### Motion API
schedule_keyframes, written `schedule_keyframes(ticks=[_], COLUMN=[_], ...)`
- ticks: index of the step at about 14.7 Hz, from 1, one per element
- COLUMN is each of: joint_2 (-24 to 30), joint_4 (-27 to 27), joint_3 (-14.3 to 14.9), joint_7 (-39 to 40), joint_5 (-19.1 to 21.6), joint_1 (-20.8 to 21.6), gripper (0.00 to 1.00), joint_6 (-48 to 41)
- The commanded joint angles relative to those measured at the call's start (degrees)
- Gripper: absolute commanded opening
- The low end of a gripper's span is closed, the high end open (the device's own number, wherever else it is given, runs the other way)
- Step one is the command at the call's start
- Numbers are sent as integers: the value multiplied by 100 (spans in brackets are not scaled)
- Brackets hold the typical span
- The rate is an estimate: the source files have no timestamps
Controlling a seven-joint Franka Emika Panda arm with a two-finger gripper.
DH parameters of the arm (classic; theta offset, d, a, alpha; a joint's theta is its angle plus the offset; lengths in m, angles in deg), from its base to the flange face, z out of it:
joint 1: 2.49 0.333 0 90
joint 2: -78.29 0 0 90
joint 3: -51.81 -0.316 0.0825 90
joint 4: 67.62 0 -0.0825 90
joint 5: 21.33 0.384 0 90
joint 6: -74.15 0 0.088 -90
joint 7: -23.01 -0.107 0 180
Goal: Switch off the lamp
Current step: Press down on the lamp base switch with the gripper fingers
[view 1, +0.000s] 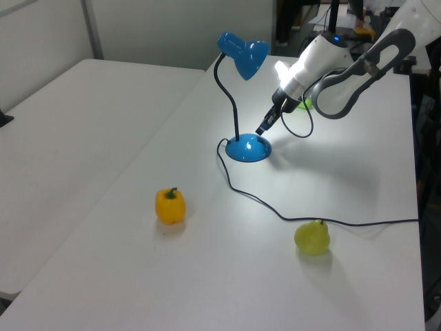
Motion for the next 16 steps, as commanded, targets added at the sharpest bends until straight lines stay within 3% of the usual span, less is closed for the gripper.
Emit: schedule_keyframes(ticks=[1,16], joint_2=[-97,-150], joint_4=[-51,90], joint_3=[8,-28], joint_7=[-40,39], joint_5=[107,90], joint_1=[86,156], gripper=[0,0], joint_6=[88,-52])
